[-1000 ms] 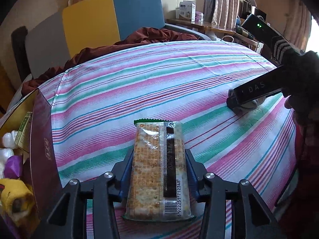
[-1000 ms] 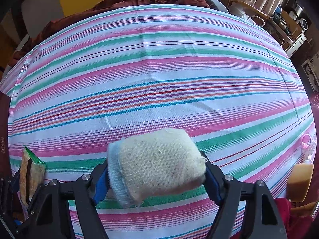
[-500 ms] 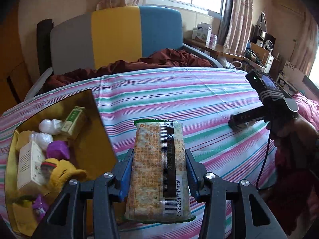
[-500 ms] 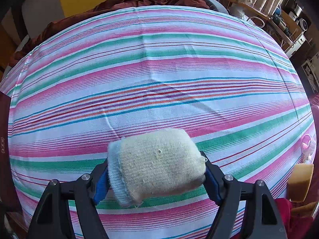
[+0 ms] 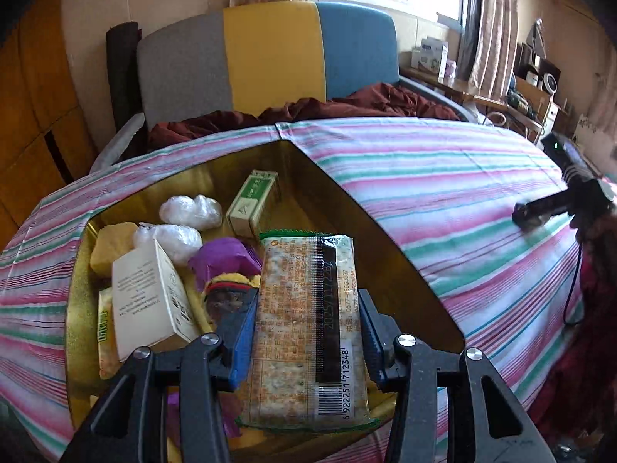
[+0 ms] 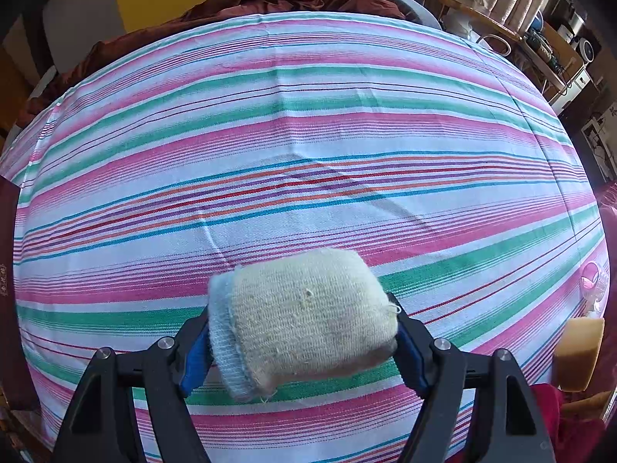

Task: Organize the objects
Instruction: 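Carry the cracker bar into the gold tray with the left tool, then carry the white sock into the gold tray and open the right tool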

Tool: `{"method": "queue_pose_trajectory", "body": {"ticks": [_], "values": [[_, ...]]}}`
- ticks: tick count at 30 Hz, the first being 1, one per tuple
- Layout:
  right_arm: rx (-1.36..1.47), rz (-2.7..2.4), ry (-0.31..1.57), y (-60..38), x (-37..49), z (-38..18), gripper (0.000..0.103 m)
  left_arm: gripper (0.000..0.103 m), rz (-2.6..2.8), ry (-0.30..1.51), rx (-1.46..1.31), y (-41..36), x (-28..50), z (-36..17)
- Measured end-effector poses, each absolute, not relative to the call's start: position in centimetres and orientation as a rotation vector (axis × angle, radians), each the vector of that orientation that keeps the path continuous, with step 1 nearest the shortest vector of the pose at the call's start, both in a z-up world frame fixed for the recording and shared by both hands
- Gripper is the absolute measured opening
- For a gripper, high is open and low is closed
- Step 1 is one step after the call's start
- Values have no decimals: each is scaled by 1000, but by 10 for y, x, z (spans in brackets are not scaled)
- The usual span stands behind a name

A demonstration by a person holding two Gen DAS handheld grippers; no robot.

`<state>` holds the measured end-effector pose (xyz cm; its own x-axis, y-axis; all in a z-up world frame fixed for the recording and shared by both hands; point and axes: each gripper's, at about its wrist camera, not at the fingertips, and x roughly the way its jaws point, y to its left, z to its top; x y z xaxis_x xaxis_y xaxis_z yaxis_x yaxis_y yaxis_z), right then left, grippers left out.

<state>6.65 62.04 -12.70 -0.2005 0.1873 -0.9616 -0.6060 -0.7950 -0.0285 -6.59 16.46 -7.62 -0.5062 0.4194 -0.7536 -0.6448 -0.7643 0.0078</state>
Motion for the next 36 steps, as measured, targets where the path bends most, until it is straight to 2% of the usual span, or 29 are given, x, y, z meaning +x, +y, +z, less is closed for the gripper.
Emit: {"method": "queue_pose_trajectory", "body": {"ticks": [10, 17, 21, 36], "values": [[-1554, 2036, 489, 618, 72, -128, 78, 51, 2226, 432, -1058, 167, -65, -94], [-1553, 2035, 488, 606, 64, -128, 78, 52, 2228, 395, -1063, 161, -60, -95], [-1553, 2034, 486, 600, 63, -129, 78, 58, 2241, 363, -1068, 156, -56, -93], [-1541, 2042, 444, 602, 76, -130, 75, 59, 2447, 246, -1072, 122, -38, -63]]}}
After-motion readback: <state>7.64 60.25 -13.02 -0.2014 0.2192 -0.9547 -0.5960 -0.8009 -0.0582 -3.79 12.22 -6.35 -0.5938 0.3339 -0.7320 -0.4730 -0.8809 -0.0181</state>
